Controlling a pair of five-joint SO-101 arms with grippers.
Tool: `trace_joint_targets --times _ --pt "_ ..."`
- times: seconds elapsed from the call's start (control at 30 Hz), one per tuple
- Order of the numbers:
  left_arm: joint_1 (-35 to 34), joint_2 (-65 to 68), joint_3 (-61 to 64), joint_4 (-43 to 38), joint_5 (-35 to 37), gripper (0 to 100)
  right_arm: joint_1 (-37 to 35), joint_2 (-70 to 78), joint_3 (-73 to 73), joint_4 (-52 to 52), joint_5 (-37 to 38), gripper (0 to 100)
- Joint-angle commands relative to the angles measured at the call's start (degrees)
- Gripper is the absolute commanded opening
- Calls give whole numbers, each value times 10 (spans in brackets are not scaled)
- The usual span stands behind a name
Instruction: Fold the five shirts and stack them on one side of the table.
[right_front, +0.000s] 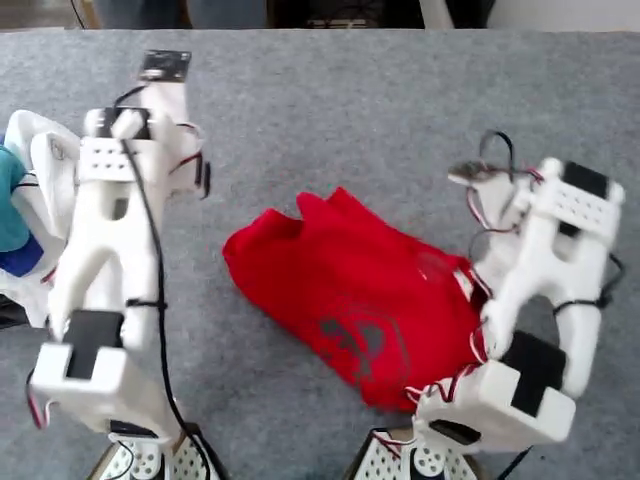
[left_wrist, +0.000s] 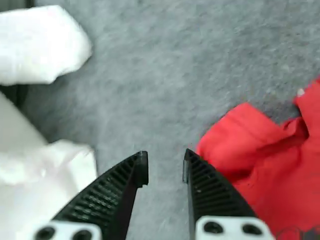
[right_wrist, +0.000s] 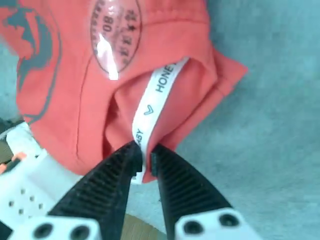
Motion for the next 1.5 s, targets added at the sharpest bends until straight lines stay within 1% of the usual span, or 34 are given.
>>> trace_joint_targets --times 0.0,0.1,0.23,0.3,0.4,0.53,0.57,0.6,0.63,0.67,0.7,0.83,0.97,1.07,1.2,1.27,1.37,1.47 --pt "59 47 -33 -43 4 143 43 -29 41 7 34 14" --pt "106 110 -84 -47 4 143 47 -31 81 -1 35 14" --pt "141 213 -142 -45 4 143 68 -35 127 -46 27 14" --pt "153 261 -160 -36 4 143 89 -32 136 -74 12 14" --pt "168 317 -202 1 4 142 118 -30 135 -95 11 14" --pt "173 369 -252 27 6 136 133 -30 134 -92 10 14" --pt "171 377 -262 35 4 126 136 -33 136 -90 10 14" --pt "168 382 -274 43 4 94 138 -35 137 -90 10 14" --pt "167 382 -287 55 4 40 139 -35 135 -90 10 16" --pt "167 383 -297 69 4 19 140 -35 134 -90 10 22" --pt "167 383 -300 81 4 40 138 -35 134 -88 10 38" --pt "165 377 -306 113 4 27 137 -35 112 -59 10 173" --pt "138 353 -301 127 4 27 138 -35 64 -32 10 318" --pt "106 324 -302 149 3 27 141 -35 35 -29 10 362" --pt "51 273 -301 192 -28 27 139 -35 18 -29 10 345" --pt "19 243 -280 193 -36 27 136 -35 18 -29 9 330" --pt "-24 171 -205 193 -41 27 120 -33 15 -33 -16 290" --pt "-48 90 -90 192 -84 27 93 -29 1 -33 -54 227"
